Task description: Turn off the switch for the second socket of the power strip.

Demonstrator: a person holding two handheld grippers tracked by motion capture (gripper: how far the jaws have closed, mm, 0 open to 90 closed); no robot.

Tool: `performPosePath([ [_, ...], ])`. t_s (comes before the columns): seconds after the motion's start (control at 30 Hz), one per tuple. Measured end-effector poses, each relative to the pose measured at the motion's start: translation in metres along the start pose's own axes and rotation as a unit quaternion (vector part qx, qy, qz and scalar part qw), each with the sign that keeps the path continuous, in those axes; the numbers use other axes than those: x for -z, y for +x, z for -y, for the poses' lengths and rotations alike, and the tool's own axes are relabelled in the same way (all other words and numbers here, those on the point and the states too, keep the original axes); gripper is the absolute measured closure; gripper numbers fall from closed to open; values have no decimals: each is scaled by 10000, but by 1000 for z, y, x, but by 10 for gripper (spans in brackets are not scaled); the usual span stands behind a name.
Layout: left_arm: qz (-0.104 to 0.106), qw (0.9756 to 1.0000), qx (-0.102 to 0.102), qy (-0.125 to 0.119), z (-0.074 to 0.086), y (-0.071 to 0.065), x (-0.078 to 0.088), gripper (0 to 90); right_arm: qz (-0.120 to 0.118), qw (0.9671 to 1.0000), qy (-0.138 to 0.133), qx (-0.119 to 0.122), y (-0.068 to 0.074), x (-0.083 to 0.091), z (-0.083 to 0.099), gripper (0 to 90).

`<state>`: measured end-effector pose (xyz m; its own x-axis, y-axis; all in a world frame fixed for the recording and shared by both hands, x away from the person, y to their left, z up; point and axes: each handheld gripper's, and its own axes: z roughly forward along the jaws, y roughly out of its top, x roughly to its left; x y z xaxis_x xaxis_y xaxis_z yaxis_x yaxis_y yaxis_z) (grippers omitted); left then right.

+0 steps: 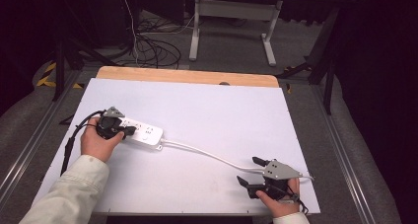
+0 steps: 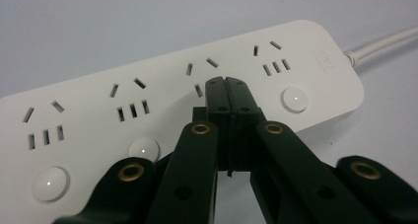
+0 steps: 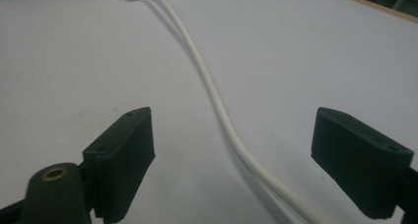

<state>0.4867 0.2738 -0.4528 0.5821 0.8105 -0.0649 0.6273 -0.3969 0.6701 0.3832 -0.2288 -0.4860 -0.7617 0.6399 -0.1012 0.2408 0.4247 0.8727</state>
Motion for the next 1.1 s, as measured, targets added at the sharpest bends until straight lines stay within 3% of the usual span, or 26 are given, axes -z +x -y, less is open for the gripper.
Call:
performPosePath([
  [1.1,-268,9993,-261,1,3,-7,-3,900,-36,10000,-20,-1,0,1,0,167],
])
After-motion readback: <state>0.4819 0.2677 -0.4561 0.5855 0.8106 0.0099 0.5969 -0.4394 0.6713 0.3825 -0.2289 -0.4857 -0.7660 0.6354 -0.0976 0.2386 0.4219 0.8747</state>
